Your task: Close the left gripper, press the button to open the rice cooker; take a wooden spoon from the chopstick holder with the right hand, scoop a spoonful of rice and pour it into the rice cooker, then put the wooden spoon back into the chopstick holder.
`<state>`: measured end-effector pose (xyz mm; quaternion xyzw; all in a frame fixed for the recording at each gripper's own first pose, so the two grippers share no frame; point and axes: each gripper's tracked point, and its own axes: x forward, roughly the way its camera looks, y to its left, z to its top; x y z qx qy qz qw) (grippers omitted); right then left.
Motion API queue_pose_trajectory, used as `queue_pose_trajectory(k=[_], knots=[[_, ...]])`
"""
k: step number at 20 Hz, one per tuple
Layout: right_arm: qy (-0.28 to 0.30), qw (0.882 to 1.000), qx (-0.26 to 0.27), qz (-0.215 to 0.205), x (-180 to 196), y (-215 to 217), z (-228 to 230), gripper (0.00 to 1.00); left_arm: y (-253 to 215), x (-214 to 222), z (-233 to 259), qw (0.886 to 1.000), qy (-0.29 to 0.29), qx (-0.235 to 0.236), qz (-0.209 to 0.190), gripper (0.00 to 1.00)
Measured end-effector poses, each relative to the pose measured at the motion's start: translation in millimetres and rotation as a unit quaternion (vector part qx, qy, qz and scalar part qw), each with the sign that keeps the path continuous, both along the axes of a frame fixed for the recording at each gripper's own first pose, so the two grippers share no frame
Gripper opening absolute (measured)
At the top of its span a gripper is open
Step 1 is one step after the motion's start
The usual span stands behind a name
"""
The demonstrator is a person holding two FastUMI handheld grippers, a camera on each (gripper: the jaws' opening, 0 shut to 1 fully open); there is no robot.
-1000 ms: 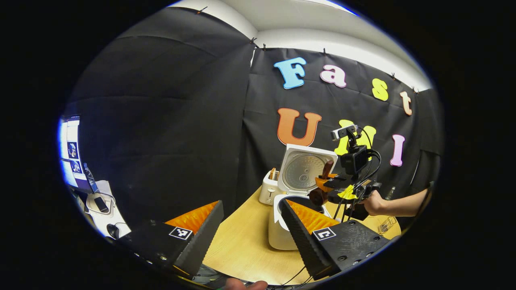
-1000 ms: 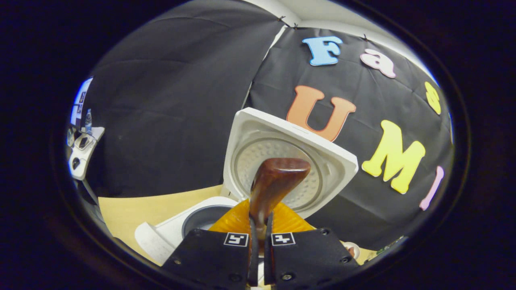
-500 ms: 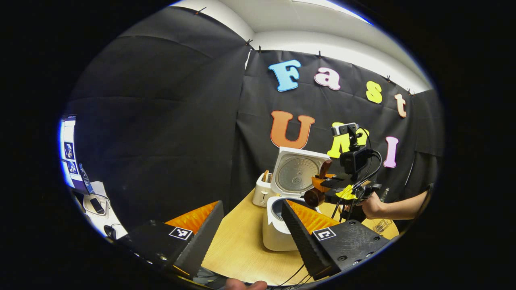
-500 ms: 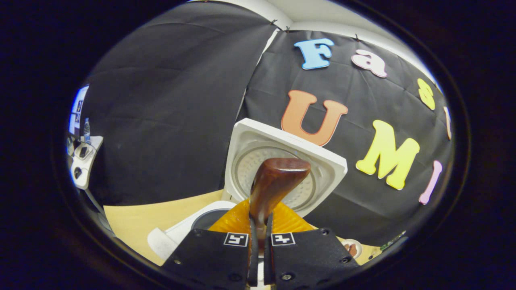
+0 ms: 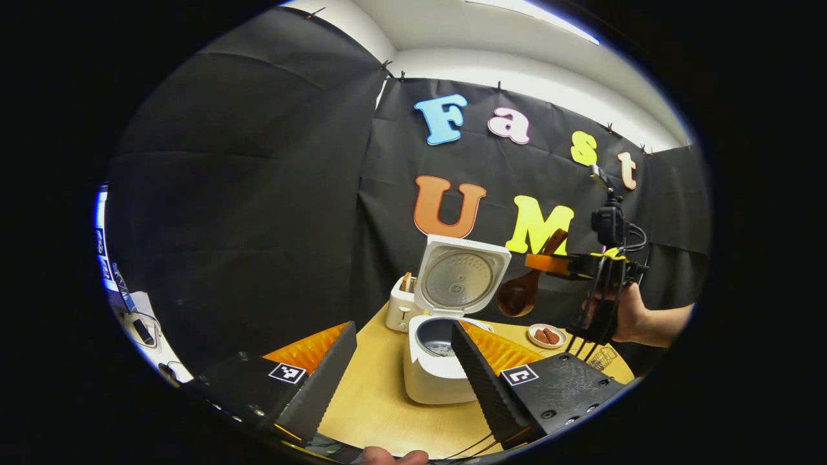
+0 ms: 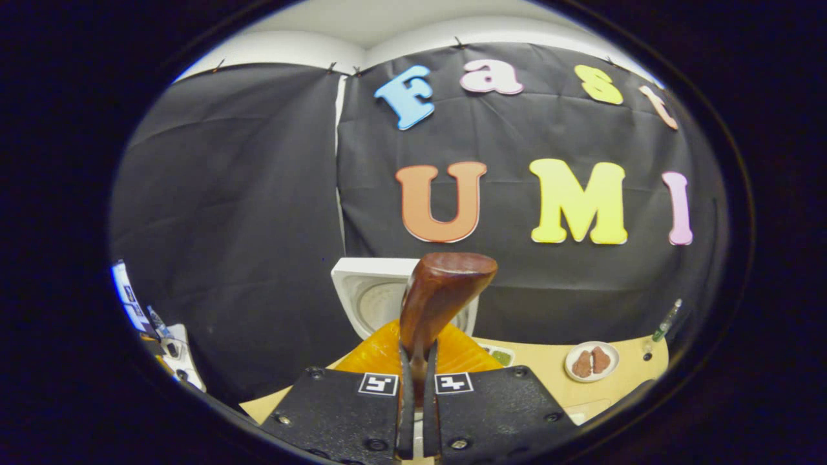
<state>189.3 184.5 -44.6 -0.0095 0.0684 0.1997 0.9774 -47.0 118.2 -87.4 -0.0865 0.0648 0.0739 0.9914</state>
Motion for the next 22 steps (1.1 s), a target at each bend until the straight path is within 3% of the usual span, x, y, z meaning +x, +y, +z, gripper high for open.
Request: queue_pose_trajectory(k=[5,10,16,18,22], knots=[[0.010,0.998,0.044,-0.051,-25,-82,14,0.07,-47,18,-4,0.999,0.004,-0.014,-0.046,0.94],[0.021,0.989,0.067,-0.131,-47,-193,0,0.07,-105,57,-5,0.995,0.018,-0.026,-0.098,0.94],[0.052,0.962,0.099,-0.250,-60,-361,-36,0.05,-182,90,-5,0.989,0.022,-0.014,-0.143,0.94],[0.064,0.950,0.105,-0.288,-59,-414,-55,0.10,-203,103,-3,0.989,0.024,-0.009,-0.148,0.94],[0.088,0.933,0.115,-0.330,-51,-487,-91,0.07,-234,123,-3,0.989,0.032,0.000,-0.145,0.94]])
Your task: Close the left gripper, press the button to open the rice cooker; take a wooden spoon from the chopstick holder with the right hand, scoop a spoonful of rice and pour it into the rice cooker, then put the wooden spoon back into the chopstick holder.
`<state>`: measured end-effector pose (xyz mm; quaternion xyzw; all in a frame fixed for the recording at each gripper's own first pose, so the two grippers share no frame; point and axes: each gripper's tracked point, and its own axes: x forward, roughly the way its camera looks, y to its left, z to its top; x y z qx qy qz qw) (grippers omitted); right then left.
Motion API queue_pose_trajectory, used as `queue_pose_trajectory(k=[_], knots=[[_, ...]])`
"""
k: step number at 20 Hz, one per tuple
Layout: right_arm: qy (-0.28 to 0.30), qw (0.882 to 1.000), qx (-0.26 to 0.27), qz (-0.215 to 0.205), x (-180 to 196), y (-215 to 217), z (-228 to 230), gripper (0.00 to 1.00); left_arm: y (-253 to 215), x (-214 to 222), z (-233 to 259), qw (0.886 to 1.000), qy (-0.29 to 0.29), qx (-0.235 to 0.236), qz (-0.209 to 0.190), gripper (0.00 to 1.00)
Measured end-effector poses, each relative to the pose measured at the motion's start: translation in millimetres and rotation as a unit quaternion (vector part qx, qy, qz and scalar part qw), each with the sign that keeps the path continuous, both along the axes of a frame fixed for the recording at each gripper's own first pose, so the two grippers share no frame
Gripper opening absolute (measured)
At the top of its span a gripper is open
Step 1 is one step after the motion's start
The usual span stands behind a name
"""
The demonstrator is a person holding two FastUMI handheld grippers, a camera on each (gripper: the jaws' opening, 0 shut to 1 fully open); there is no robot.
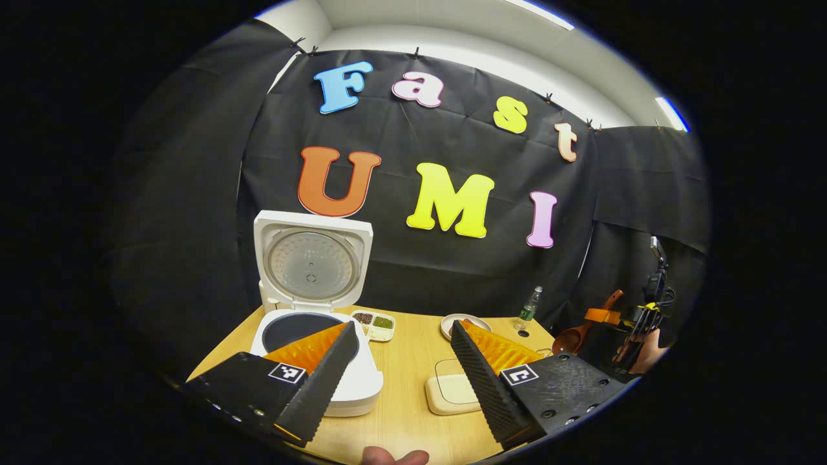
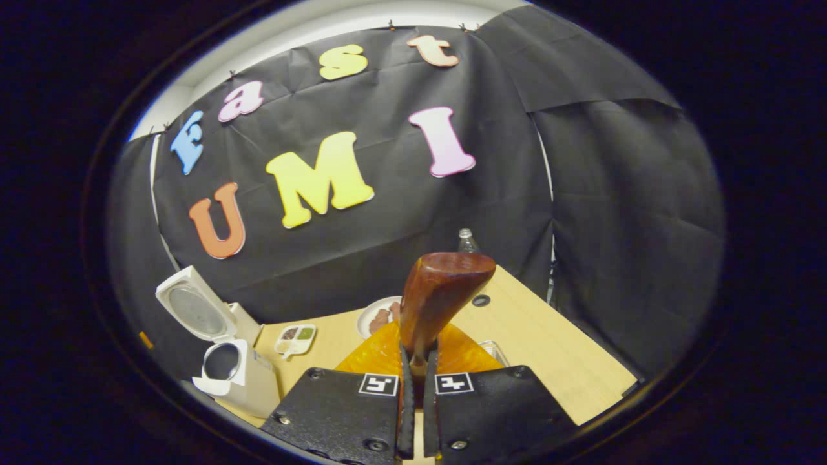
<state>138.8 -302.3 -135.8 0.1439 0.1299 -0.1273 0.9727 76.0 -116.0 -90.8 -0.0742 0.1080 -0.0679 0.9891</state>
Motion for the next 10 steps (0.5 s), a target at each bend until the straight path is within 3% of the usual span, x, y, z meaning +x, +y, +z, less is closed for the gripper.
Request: queue_pose_trajectory(k=[5,10], knots=[[0.021,1.000,0.009,-0.015,24,-58,-45,0.07,-24,19,-4,1.000,0.020,0.012,0.021,0.94],[0.039,0.999,0.014,0.001,54,-83,-83,0.07,-46,28,-9,0.998,0.037,0.034,0.029,0.94]])
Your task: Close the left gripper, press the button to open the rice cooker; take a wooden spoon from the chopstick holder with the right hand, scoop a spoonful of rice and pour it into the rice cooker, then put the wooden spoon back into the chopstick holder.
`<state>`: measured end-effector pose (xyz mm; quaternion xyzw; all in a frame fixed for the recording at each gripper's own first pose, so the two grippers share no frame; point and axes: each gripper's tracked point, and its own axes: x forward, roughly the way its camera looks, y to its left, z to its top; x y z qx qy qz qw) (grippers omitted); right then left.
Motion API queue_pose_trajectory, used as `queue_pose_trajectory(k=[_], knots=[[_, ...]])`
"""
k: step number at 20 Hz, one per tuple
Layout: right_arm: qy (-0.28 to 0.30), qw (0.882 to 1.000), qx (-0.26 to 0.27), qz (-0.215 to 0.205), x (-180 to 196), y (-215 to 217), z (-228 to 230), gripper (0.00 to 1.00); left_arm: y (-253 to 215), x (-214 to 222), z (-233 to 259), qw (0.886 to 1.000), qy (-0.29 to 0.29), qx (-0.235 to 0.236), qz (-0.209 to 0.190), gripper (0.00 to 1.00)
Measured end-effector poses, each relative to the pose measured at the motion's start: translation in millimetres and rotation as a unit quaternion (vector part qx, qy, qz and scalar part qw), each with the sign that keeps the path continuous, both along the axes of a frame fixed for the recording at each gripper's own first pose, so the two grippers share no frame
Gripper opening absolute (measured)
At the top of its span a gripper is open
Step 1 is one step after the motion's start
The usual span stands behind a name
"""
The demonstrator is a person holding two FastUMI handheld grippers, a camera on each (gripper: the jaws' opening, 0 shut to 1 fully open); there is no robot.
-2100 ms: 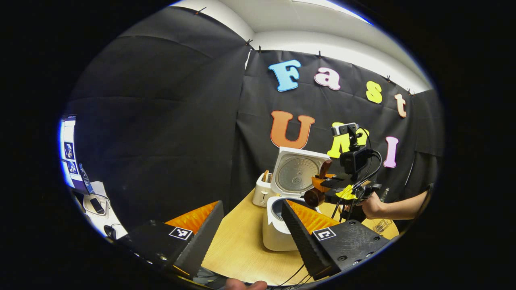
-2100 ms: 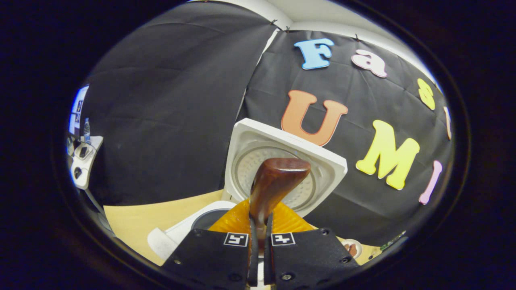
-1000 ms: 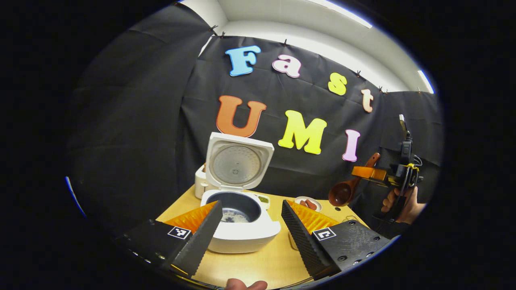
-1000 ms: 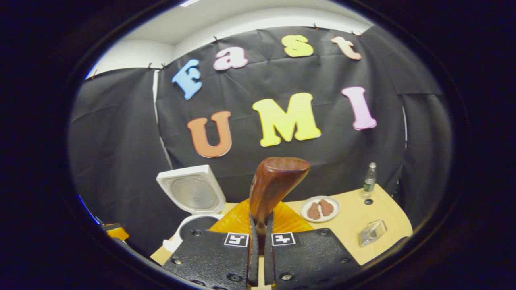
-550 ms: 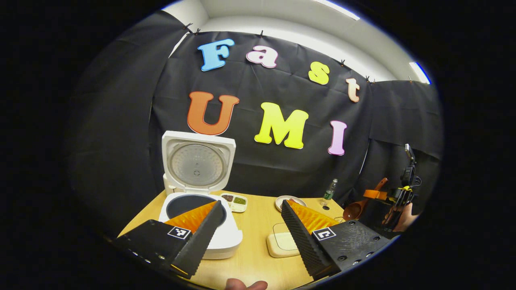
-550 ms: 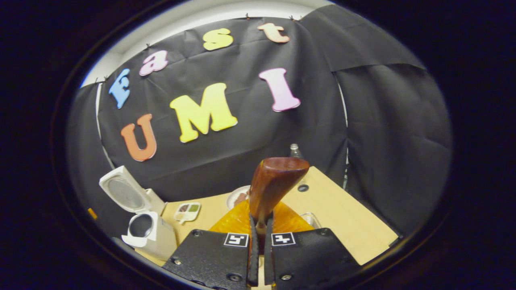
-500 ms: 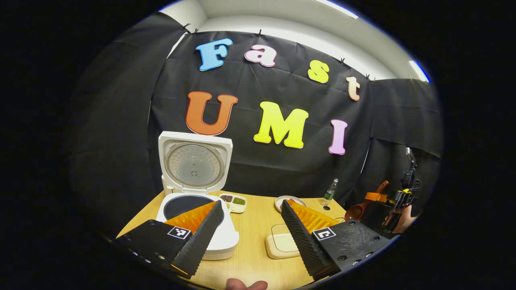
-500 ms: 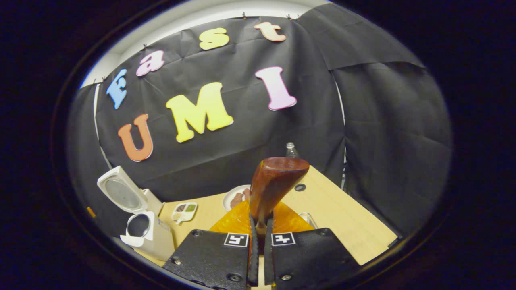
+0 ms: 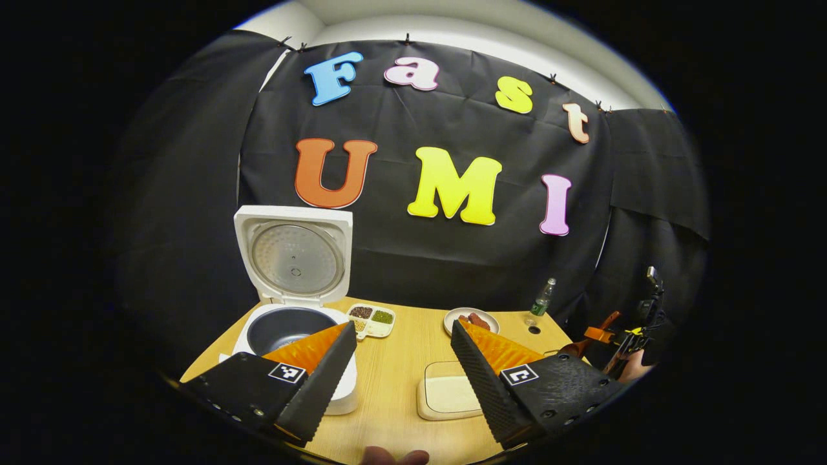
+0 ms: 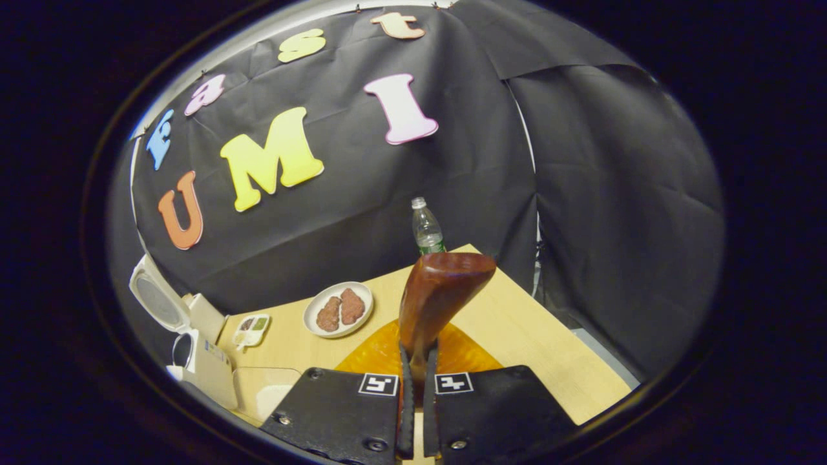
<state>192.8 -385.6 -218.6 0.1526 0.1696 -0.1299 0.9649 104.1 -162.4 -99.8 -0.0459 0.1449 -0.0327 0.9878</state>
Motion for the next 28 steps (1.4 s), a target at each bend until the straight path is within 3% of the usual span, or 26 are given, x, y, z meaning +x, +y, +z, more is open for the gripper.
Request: queue_pose_trajectory(k=[14,19,24,26,28], knots=[[0.041,0.998,0.009,0.039,37,-6,-66,0.09,6,7,-1,0.999,0.018,0.016,0.049,0.94],[0.037,0.998,0.031,0.042,35,-3,-65,0.17,4,5,5,0.999,0.016,0.016,0.041,0.94],[0.038,0.999,-0.001,0.014,20,-13,-43,0.83,3,7,22,1.000,-0.004,0.005,0.025,0.94],[0.026,0.999,-0.022,0.005,7,-15,-19,0.83,8,9,32,1.000,-0.017,0.004,0.018,0.94],[0.007,0.999,-0.051,-0.004,-7,-14,9,0.90,20,11,48,0.999,-0.032,0.006,0.015,0.94]])
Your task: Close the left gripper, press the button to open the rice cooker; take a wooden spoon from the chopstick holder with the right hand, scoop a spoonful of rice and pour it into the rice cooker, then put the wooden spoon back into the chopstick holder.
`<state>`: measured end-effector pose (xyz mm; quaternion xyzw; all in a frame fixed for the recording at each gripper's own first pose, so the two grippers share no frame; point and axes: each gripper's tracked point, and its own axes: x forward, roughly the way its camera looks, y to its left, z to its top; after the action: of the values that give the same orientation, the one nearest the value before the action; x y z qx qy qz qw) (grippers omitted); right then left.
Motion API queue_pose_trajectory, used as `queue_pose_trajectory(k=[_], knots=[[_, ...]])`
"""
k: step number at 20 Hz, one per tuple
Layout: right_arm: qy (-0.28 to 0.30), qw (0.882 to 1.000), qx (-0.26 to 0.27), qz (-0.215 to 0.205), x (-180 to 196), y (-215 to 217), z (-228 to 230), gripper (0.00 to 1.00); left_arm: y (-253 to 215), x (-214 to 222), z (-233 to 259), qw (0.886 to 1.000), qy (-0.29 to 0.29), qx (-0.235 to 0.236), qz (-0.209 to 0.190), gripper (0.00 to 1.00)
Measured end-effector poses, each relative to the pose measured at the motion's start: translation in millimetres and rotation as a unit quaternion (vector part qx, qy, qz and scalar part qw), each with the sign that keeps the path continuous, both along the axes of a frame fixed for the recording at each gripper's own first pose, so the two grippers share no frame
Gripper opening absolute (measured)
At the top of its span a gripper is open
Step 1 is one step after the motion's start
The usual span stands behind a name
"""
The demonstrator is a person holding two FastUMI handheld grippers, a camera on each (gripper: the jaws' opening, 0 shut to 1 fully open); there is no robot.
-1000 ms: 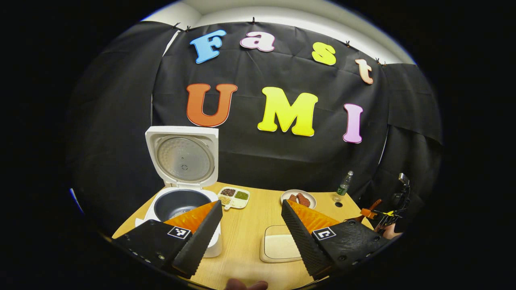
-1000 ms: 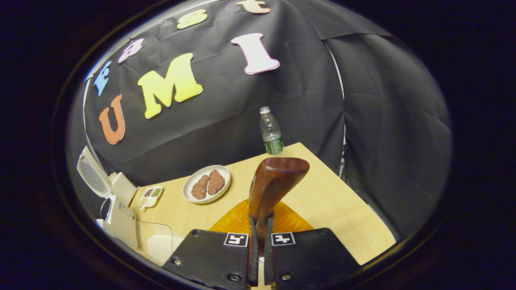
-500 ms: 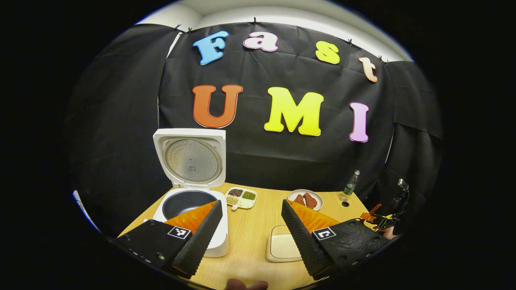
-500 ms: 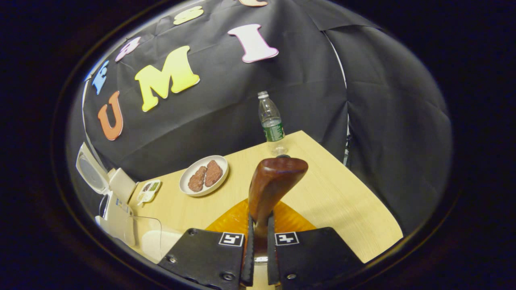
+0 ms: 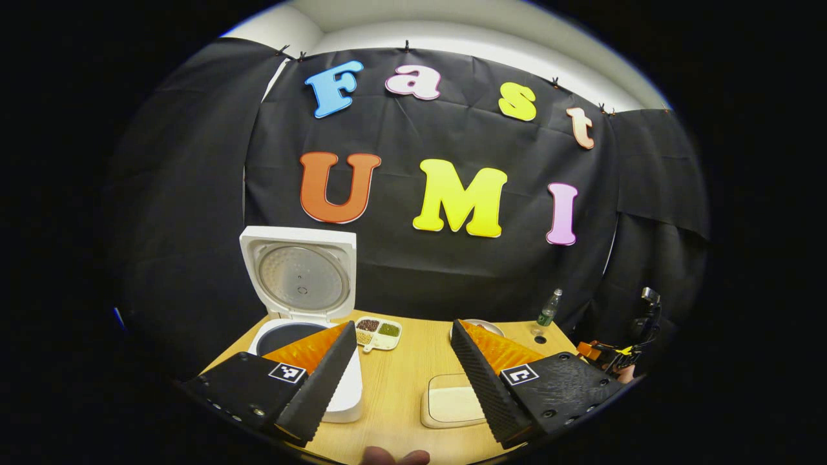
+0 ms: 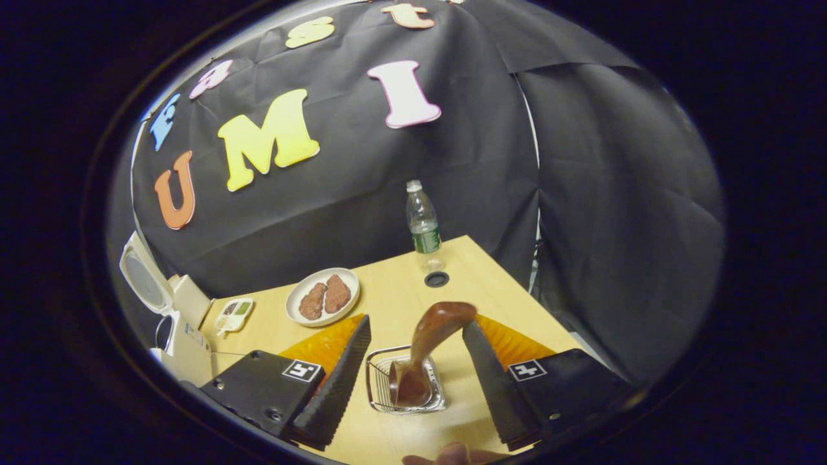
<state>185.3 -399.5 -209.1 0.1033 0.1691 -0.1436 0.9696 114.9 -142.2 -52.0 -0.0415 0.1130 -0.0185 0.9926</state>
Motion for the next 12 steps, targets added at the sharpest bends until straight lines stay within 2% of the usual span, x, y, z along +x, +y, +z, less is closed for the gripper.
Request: queue_pose_trajectory(k=[5,8,12], knots=[[-0.042,0.997,-0.060,0.003,-35,32,69,0.97,45,8,38,0.999,-0.036,0.020,0.003,0.94],[-0.054,0.996,-0.065,0.020,-55,75,96,0.97,81,22,68,0.998,-0.057,0.032,0.015,0.94],[-0.080,0.992,-0.083,0.043,-82,137,129,0.97,124,57,95,0.997,-0.062,0.008,0.035,0.94]])
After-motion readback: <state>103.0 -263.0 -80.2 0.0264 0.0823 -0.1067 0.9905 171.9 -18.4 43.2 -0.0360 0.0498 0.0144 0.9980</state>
